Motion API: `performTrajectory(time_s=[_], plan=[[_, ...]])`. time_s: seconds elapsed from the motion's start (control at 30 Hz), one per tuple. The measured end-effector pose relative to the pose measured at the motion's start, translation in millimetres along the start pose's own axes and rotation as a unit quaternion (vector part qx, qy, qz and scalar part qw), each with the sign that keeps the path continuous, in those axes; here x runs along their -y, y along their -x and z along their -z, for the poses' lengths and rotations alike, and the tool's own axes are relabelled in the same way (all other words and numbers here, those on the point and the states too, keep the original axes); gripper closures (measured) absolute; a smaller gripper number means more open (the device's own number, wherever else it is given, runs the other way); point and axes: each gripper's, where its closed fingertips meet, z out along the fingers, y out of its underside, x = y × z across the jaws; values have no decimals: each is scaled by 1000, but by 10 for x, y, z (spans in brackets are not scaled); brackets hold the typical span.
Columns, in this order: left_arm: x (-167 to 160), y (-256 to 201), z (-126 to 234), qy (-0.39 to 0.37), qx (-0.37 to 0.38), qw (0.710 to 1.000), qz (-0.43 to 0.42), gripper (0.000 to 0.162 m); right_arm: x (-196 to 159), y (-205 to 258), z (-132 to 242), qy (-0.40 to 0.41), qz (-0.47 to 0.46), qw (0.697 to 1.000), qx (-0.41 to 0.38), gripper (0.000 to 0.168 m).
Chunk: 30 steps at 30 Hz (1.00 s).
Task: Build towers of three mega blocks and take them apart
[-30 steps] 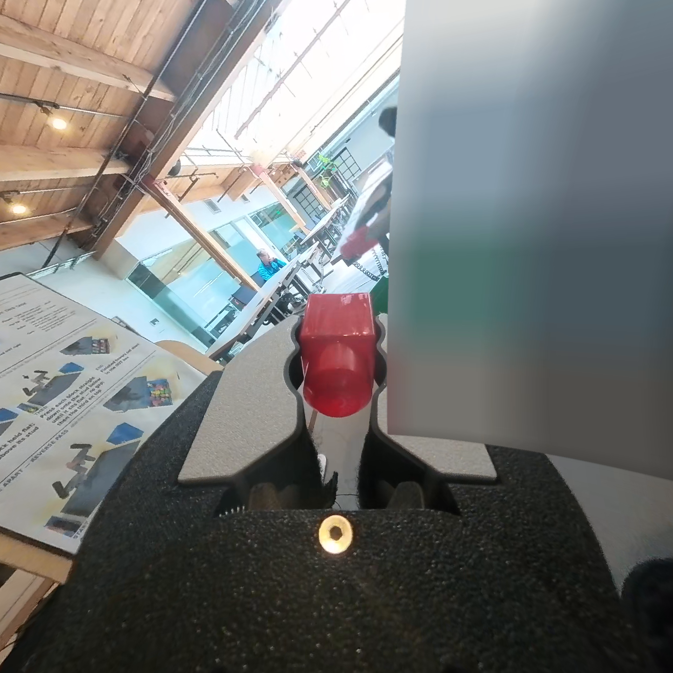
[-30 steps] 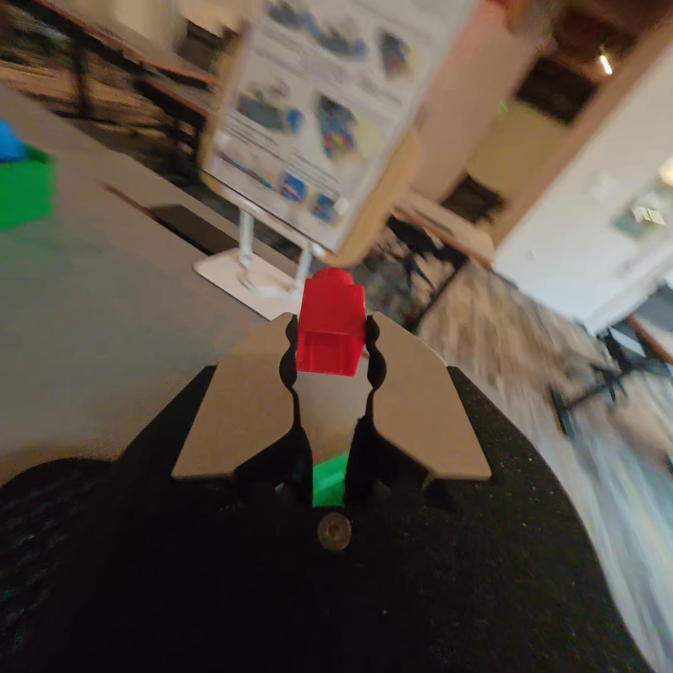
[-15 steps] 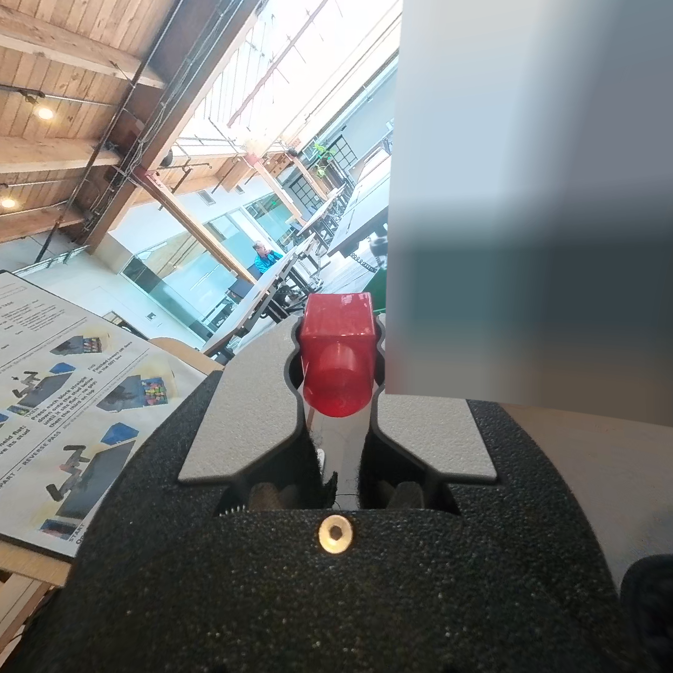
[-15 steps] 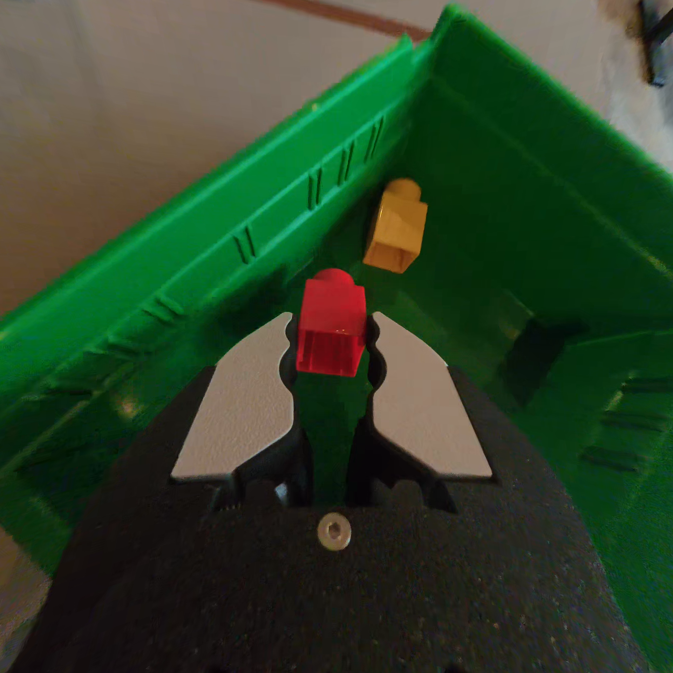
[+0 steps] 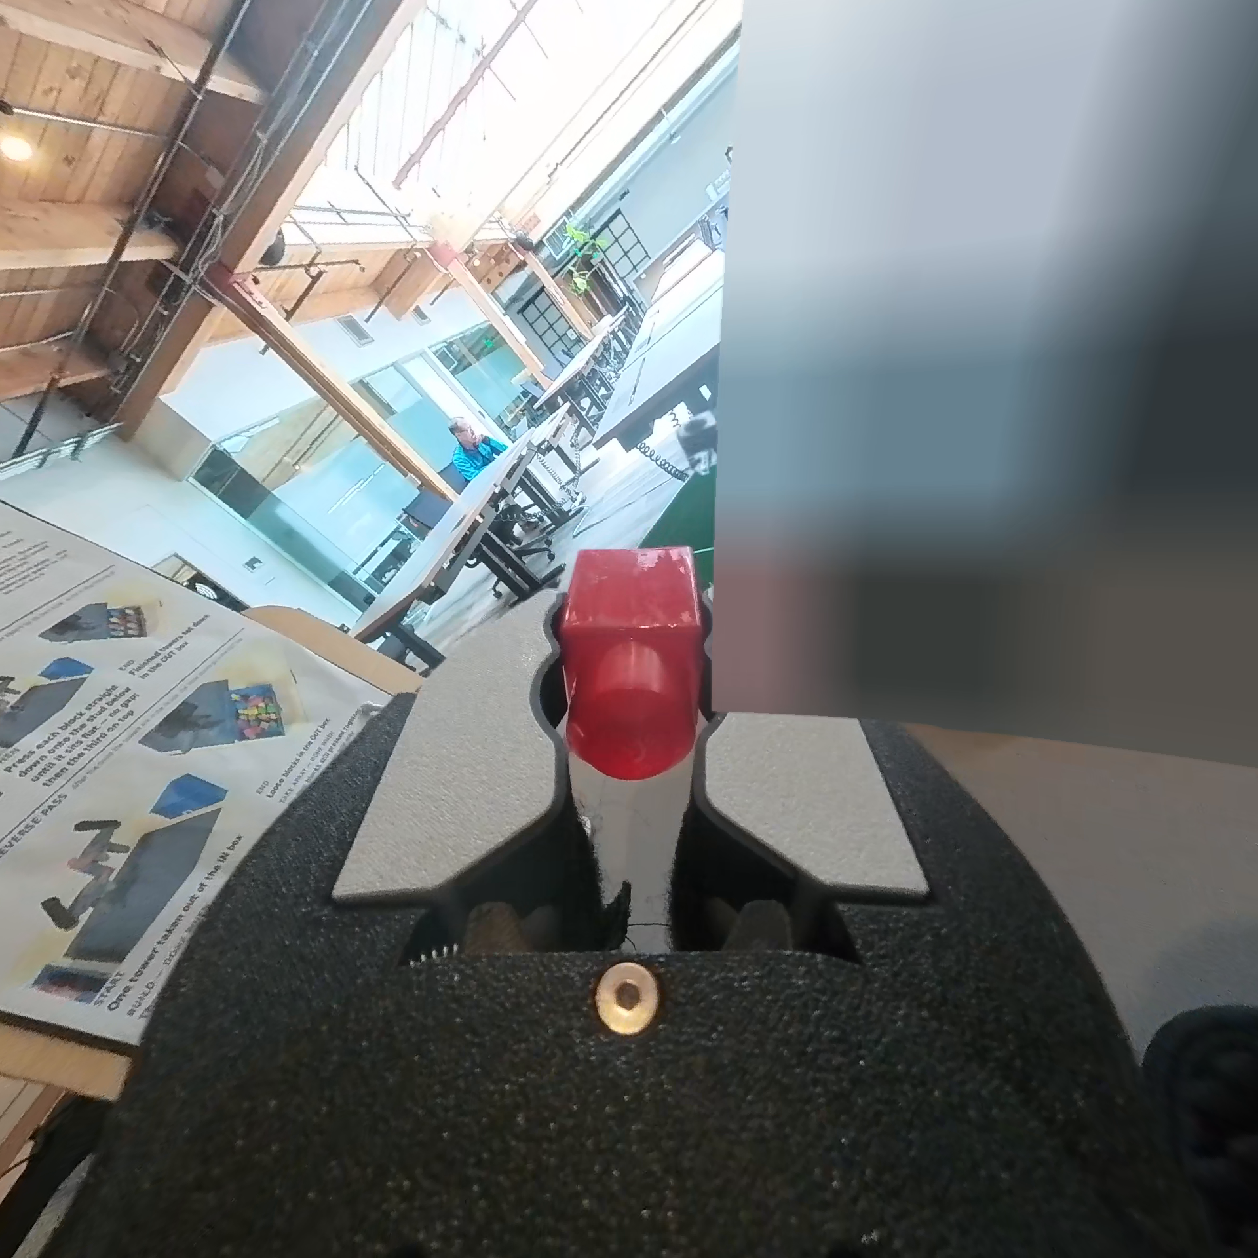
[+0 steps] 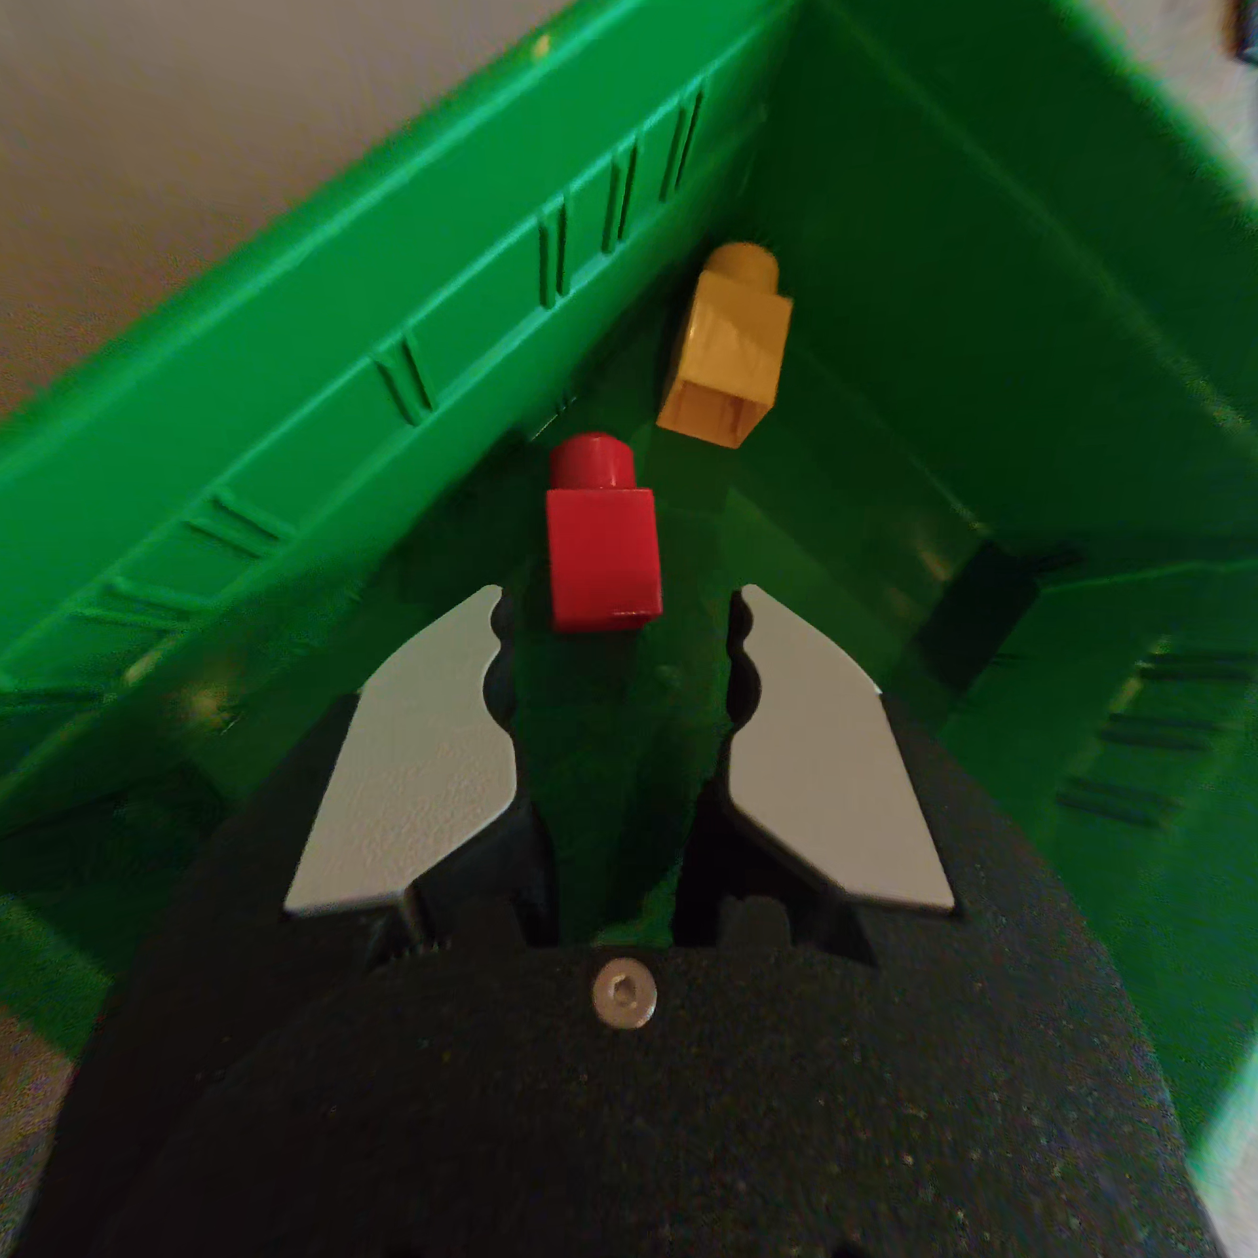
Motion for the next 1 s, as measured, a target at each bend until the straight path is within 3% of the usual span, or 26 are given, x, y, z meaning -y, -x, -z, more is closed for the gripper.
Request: performTrajectory(time_s=[0.03,0.17,0.27,0.33,0.43,0.5,0.57,0.67,1.0], plan=[[-8,-4,-8,2,-1,1000,1,127,63,-16,113,-7,9,1000,-16,106],[-55,-29,-48,14,-10,1000,4,127,646,237,773,-108,85,989,-52,106],[-97,-56,-99,24,-19,1000,6,127,1256,939,1395,-235,195,952,-13,107],[-132,-87,-149,34,-28,999,6,127,1562,1655,1815,-327,287,899,55,110],[-176,-149,-243,46,-45,998,6,127,1726,2726,2380,-436,393,790,177,114],[-199,-199,-308,52,-59,997,6,127,1691,3258,2611,-462,439,731,244,114],[-217,-250,-367,57,-73,996,7,127,1660,3589,2683,-460,473,700,274,113],[-234,-311,-438,63,-88,994,3,127,1647,3847,2605,-430,511,687,289,113],[-232,-394,-490,69,-107,992,-3,127,1590,4003,2341,-371,551,695,274,130]])
